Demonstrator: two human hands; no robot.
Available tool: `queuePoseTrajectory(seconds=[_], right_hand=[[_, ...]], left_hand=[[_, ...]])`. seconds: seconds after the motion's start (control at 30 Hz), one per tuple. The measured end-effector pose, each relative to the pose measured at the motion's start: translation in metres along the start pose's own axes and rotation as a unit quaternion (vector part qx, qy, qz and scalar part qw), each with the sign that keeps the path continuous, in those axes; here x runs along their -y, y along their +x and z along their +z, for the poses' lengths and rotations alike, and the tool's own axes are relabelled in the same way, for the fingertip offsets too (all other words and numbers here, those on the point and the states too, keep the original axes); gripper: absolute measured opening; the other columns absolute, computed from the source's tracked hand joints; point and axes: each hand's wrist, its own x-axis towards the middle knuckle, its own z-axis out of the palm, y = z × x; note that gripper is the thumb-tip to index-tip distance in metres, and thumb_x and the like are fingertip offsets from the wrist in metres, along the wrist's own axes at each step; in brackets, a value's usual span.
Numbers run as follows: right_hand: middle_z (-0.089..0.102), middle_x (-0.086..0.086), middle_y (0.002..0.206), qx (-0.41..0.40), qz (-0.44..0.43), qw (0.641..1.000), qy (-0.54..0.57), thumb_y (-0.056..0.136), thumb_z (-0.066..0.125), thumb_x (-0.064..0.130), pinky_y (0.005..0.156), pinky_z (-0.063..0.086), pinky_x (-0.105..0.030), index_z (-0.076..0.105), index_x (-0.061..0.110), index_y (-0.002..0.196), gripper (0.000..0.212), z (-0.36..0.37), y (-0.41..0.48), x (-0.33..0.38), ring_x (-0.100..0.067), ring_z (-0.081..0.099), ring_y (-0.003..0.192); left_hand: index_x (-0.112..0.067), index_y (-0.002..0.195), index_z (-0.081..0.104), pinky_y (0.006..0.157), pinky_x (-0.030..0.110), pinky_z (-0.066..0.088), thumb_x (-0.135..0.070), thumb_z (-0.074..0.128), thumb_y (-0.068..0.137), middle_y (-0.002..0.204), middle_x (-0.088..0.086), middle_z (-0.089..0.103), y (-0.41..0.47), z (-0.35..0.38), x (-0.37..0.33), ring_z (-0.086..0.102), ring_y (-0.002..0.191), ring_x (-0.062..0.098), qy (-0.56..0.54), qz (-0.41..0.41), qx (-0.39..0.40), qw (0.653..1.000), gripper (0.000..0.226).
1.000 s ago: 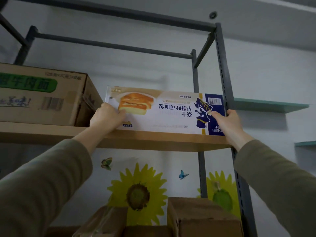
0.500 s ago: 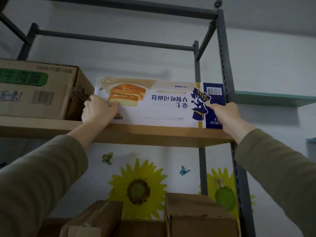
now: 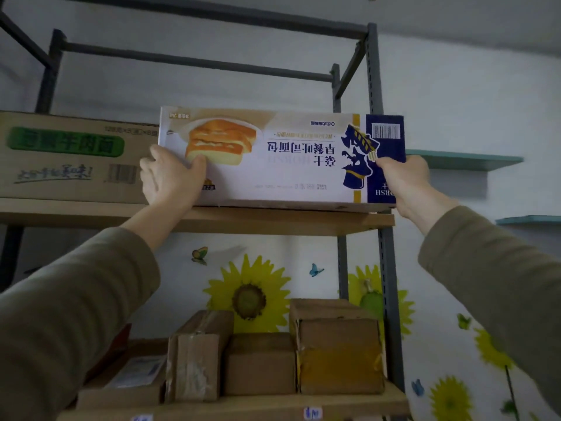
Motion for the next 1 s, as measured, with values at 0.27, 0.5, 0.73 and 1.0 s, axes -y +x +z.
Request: queuePoseTrajectory(seconds=[0.27,0.5,0.73,1.0], right_hand=[[0.066,-0.009,0.101,0.030,0.000,1.000,0.007,0.089,0.057,0.025,0.050,0.051,-0.023,0.055,0.006,0.107,0.027,-0.053,-0.055,0.007,-0.018,0.065,0.076],[0.062,0.000,0.099,0.115,0.064,0.991,0.011,0.091,0.049,0.047,0.057,0.040,-0.019,0.050,0.011,0.115,0.044,-0.102,-0.106,-0.016,-0.005,0.058,0.078],[0.041,0.005,0.139,0.173,0.096,0.980,-0.010,0.087,0.047,0.054,0.106,0.027,-0.034,0.035,0.027,0.137,0.057,-0.130,-0.165,-0.058,-0.015,0.036,0.132],[0.057,0.017,0.116,0.239,0.150,0.959,0.025,0.062,0.066,0.063,0.096,0.028,-0.031,0.050,0.028,0.125,0.074,-0.155,-0.198,-0.093,-0.009,0.047,0.117]], left_hand=[[-0.003,0.137,0.027,0.105,0.045,0.030,-0.051,0.050,0.087,0.137,0.022,0.036,-0.063,-0.054,-0.007,0.036,0.127,0.038,-0.045,0.008,-0.013,0.999,0.073],[-0.005,0.138,0.030,0.090,0.033,0.041,-0.062,0.046,0.085,0.134,0.013,0.046,-0.125,-0.081,0.015,0.049,0.120,0.028,-0.188,-0.108,0.063,0.974,0.079],[-0.014,0.141,0.034,0.103,0.040,0.037,-0.080,0.041,0.073,0.132,0.009,0.053,-0.166,-0.102,0.058,0.051,0.118,0.027,-0.265,-0.213,0.111,0.934,0.095],[-0.010,0.126,0.046,0.080,0.039,0.052,-0.046,0.063,0.082,0.108,0.007,0.060,-0.193,-0.112,0.091,0.060,0.097,0.023,-0.381,-0.334,0.114,0.855,0.059]])
